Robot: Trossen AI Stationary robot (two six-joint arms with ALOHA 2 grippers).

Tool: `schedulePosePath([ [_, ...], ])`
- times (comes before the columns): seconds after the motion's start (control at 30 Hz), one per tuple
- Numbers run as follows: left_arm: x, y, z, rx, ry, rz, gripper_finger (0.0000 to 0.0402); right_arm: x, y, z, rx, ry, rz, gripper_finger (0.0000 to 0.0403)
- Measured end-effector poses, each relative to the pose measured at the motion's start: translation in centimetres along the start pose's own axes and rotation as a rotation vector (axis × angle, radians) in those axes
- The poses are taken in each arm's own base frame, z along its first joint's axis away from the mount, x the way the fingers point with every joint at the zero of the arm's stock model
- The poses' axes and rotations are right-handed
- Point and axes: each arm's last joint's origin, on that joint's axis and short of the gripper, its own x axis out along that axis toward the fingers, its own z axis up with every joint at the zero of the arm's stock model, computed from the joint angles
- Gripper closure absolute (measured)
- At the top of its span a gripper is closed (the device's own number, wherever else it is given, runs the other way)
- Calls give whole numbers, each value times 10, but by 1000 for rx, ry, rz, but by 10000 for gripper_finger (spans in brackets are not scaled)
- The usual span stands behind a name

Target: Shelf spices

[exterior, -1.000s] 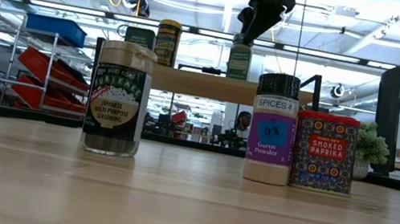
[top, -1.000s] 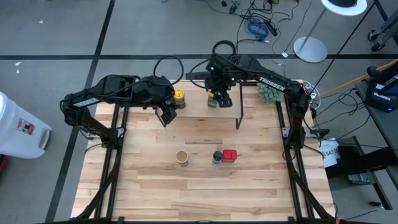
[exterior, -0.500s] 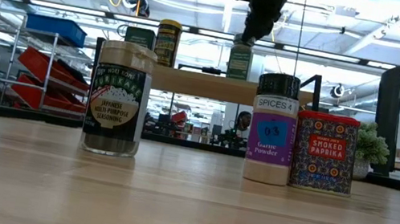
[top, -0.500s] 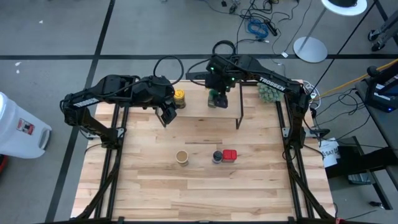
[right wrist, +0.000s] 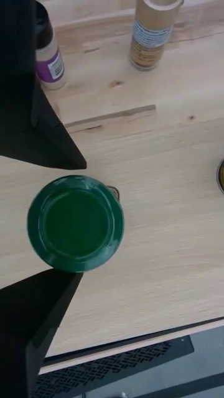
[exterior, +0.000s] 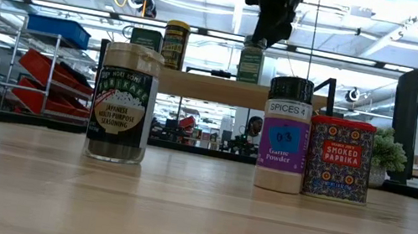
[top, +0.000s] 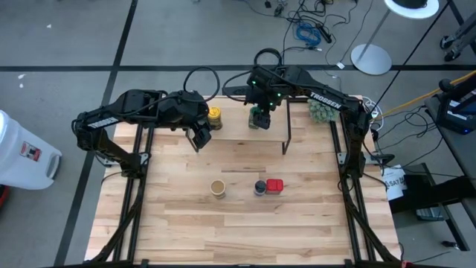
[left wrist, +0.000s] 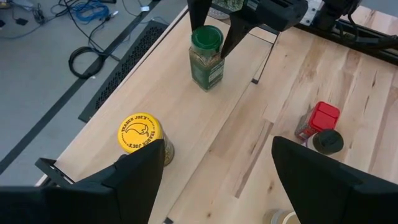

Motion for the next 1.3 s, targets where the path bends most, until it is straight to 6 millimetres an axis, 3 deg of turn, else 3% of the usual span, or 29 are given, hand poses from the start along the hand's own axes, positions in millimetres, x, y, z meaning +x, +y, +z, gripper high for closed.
schedulePosePath([
  [0.33,0,0,0,0,-1,1,98,0,0,0,-60,-1,-1,216],
  [0.8,0,0,0,0,-1,1,98,0,0,0,-204,0,3,209],
  [1.3,0,0,0,0,0,-2,98,-1,-5,-1,-249,2,2,170],
])
